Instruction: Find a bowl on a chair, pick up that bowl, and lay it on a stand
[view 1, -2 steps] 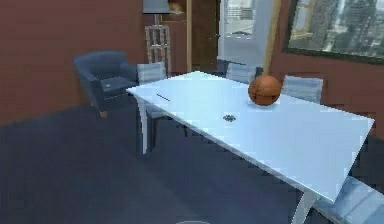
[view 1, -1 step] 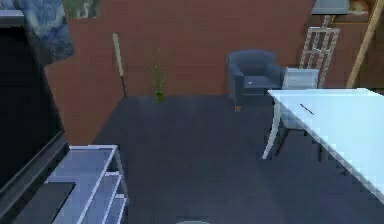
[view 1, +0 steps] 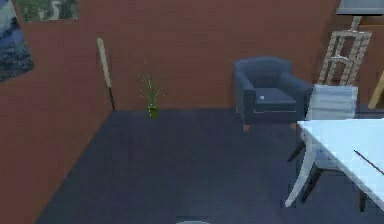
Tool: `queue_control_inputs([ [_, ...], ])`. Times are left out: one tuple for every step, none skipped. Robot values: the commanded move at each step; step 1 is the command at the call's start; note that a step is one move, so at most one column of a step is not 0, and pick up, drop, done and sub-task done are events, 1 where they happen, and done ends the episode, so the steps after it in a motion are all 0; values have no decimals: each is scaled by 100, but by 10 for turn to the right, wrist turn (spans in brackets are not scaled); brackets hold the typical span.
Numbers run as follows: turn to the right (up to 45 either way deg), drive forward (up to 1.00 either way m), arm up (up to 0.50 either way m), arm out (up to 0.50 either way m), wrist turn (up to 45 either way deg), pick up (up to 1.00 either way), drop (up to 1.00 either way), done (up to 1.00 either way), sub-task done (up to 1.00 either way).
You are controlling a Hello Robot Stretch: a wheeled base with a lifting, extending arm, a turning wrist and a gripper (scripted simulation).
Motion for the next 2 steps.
queue_control_inputs([
  [450,0,0,0,0,0,0,0,0],
  [450,0,0,0,0,0,0,0,0],
])
